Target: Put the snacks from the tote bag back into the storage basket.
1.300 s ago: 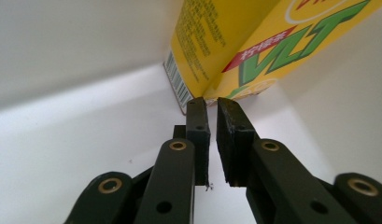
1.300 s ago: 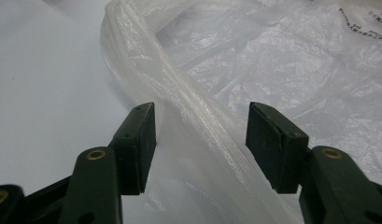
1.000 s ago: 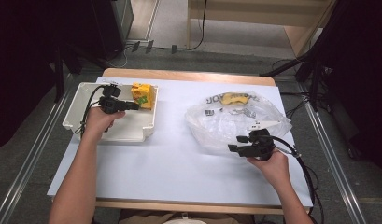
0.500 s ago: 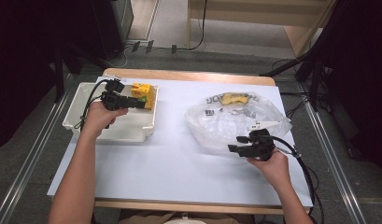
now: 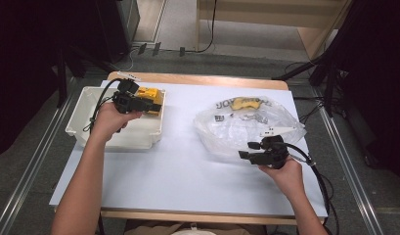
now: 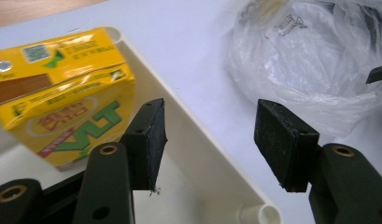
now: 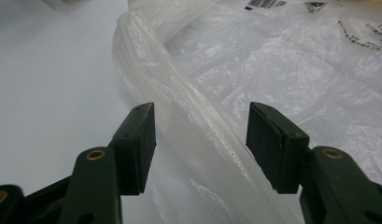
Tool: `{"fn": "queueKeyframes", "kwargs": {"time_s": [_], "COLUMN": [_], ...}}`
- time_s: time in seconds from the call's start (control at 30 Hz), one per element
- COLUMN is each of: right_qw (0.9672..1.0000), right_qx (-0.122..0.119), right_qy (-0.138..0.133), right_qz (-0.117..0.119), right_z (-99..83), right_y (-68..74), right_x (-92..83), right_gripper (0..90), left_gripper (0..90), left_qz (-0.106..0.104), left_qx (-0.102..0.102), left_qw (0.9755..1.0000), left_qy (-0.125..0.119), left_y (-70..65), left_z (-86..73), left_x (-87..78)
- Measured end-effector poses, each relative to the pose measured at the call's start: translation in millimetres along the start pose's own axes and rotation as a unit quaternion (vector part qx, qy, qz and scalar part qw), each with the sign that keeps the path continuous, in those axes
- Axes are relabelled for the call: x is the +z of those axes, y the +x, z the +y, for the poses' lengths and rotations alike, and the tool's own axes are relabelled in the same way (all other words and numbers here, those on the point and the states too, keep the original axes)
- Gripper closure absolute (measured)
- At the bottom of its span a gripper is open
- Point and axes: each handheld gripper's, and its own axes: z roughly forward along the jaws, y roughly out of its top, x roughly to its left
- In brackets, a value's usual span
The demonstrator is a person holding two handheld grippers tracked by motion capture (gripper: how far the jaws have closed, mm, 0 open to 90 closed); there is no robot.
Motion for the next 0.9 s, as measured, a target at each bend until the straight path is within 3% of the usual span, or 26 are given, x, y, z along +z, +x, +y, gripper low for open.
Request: {"fn": "queueKeyframes", "kwargs": {"time_s": [0.37,0.67,0.83,0.9], "right_qw": [1.0000,0.9998,0.9998,0.9997], "right_qx": [-0.004,-0.010,-0.005,-0.008], "right_qy": [-0.002,-0.013,-0.020,-0.024], "right_qz": [0.000,-0.007,-0.006,-0.005], "right_z": [0.3,3.3,5.4,6.0], "right_y": [3.0,3.8,4.8,6.8], "right_x": [-1.1,-7.4,-11.7,-13.9], "right_gripper": [42.5,42.2,42.2,42.2], "left_gripper": [42.6,43.0,43.0,42.9], "left_qz": [-0.034,-0.027,-0.034,-0.033], "left_qx": [0.022,0.049,0.073,0.074], "left_qw": [0.9991,0.9982,0.9964,0.9964], "left_qy": [0.015,0.021,0.025,0.023], "left_y": [-28.2,-51.0,-73.6,-78.6], "left_z": [8.9,6.2,-0.7,-4.4], "left_x": [13.5,19.8,28.7,31.1]}}
